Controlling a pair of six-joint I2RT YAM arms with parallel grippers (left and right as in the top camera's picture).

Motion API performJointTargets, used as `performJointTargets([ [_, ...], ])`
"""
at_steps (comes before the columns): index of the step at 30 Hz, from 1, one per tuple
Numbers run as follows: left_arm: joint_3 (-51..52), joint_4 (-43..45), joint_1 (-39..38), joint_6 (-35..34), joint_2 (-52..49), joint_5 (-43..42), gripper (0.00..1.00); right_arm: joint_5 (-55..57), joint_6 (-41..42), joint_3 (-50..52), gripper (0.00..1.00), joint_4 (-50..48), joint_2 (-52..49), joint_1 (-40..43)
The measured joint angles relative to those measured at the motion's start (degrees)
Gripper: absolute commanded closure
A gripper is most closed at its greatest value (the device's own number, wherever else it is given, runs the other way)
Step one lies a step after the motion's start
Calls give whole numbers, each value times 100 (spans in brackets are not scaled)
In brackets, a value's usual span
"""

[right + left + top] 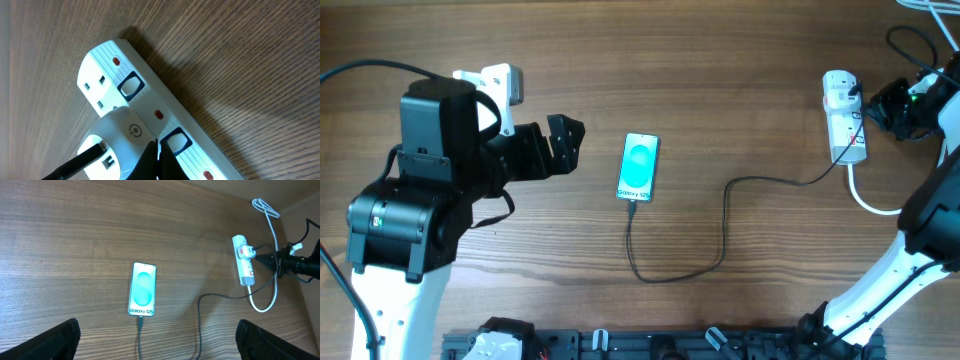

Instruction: Plug charger to phone and switch on socket

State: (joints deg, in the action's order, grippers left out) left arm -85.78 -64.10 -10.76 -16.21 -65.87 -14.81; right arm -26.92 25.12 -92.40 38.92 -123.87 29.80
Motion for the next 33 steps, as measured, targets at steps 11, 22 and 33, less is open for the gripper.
performJointTargets([
  [11, 0, 0, 0, 0, 0, 2, 0, 92, -79, -24, 96, -52, -299, 0],
  [22, 0, 0, 0, 0, 0, 0, 0, 175, -293, -120, 95, 83, -299, -111],
  [33, 0, 0, 0, 0, 0, 0, 0, 192, -337, -179, 96, 321, -299, -116],
])
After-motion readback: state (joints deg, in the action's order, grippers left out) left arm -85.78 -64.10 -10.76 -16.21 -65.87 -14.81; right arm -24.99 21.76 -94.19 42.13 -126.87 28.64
